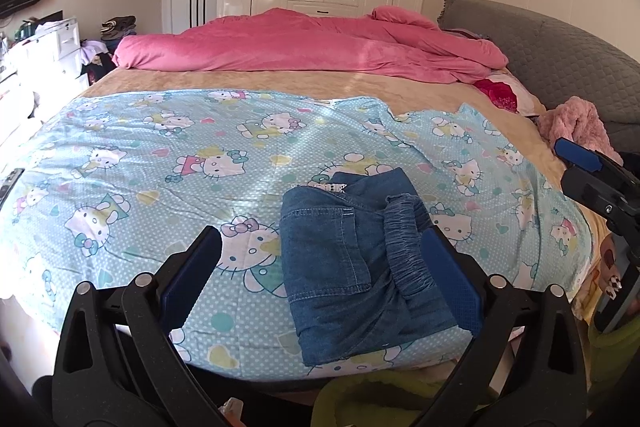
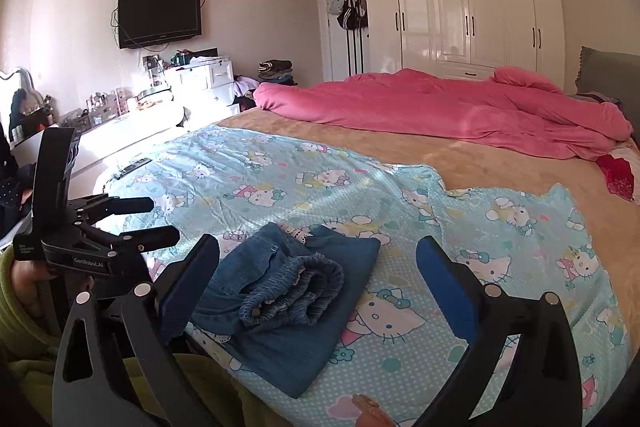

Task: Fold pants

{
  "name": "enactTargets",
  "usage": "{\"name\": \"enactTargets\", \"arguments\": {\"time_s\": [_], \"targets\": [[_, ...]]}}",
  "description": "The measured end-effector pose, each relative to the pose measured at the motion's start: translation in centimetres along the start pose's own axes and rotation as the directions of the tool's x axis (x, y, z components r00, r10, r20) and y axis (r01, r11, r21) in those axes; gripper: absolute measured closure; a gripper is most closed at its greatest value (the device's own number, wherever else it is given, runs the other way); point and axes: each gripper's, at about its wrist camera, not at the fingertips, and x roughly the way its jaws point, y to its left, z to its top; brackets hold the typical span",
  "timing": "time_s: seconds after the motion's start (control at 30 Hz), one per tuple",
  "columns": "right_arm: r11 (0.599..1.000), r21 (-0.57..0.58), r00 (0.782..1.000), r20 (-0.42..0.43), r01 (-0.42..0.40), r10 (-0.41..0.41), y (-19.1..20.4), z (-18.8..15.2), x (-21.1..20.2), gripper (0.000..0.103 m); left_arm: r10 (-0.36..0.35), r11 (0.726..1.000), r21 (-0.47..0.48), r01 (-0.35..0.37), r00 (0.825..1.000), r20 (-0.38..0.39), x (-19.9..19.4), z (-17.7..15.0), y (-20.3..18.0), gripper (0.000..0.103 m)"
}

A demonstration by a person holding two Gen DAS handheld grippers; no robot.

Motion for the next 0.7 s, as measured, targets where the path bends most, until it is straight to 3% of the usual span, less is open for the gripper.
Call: {"name": "enactTargets", "arguments": {"time_s": [0.4,0.53,0.67,0.7], "targets": [[0.997,0.048,0.99,-0.128,0.056,-0.05,-1.2,-1.8,3.7,0.005,0.0,1.0,-0.022,-0.002,0.997,-0.076,3.0,-1.3,0.7,0.009],[0.991,0.11,0.974,-0.22,0.081,-0.056,-2.6,-3.2,6.2,0.005,0.0,0.999,-0.047,-0.006,0.993,-0.12,5.1,-1.9,1.4,0.009],[0.975,0.198,0.944,-0.329,0.099,-0.029,-4.3,-5.0,9.4,0.005,-0.011,0.997,-0.072,-0.001,0.986,-0.167,7.3,-2.4,2.1,0.01],[0.971,0.218,0.938,-0.346,0.093,-0.012,-4.6,-5.4,10.1,0.011,-0.016,0.997,-0.078,0.002,0.984,-0.179,8.0,-2.5,2.3,0.01]]}}
